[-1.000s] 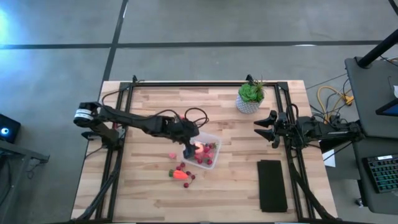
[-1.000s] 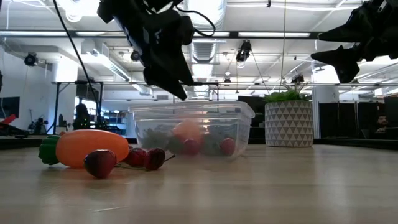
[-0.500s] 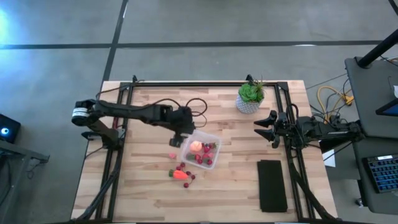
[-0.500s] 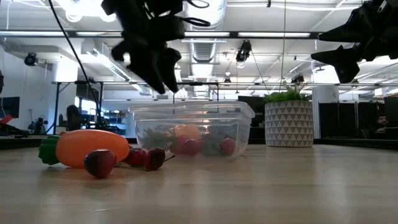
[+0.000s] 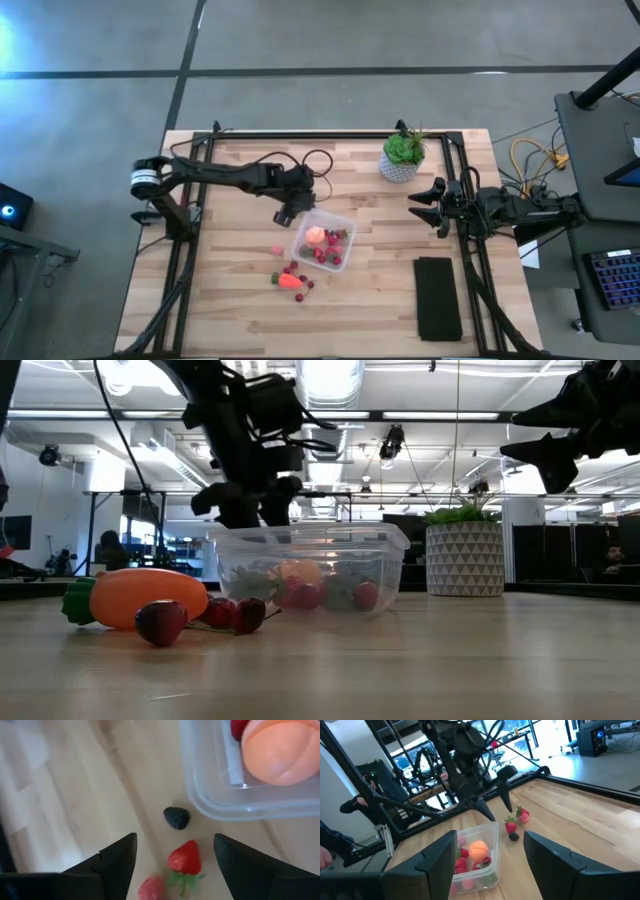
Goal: Pick and placing Produce into tupperware
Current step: Put the black raspberry into the transparent container, then put the red strawberry into the transparent container
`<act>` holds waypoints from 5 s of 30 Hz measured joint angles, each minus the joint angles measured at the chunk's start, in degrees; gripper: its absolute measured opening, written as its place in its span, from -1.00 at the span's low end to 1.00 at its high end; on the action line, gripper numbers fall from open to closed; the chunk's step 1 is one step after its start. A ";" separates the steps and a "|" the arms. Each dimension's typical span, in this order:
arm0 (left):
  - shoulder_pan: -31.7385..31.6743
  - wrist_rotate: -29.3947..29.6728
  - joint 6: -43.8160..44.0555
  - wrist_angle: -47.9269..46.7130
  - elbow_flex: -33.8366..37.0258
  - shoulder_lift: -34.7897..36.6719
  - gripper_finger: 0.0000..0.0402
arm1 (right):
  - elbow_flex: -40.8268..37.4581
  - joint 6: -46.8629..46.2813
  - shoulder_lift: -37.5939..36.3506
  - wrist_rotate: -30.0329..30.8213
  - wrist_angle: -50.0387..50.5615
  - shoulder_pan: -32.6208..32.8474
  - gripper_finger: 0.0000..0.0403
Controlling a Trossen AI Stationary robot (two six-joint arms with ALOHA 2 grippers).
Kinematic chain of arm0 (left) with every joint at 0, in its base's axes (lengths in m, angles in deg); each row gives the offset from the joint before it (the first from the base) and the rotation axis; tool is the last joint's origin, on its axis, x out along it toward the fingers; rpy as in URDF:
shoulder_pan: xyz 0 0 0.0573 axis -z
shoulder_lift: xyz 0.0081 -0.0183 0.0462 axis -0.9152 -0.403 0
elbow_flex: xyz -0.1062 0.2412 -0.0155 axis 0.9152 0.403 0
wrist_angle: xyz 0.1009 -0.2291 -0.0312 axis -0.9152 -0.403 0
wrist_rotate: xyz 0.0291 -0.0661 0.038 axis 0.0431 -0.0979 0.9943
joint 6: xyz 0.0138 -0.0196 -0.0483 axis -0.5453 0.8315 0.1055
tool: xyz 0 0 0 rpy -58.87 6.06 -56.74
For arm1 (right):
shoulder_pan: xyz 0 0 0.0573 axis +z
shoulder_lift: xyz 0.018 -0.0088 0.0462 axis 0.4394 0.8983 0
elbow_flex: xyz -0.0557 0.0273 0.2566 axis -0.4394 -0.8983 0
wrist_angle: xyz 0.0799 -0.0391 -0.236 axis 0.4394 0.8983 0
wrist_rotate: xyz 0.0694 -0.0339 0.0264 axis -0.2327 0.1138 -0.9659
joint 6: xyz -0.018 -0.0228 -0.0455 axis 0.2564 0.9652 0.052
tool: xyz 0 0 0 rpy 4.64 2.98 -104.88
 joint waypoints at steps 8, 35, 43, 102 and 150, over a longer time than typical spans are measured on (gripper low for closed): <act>-0.74 -2.46 -0.02 2.34 -0.18 -4.88 0.24 | 0.00 0.00 -0.04 -0.02 0.04 0.00 0.10; -2.65 -5.02 0.00 6.47 -0.32 -9.76 0.24 | 0.00 0.00 -0.02 -0.01 0.04 0.00 0.10; -3.37 -6.63 -0.02 8.67 -0.10 -9.74 0.24 | 0.00 0.01 -0.02 0.00 0.04 0.00 0.10; -4.53 -8.07 21.32 6.01 -0.77 4.49 -0.48 | 0.00 0.00 -0.02 -0.02 0.04 0.00 0.10; 0.00 3.49 20.55 -11.89 1.46 6.04 0.25 | 0.00 0.00 -0.02 0.00 0.04 0.01 0.10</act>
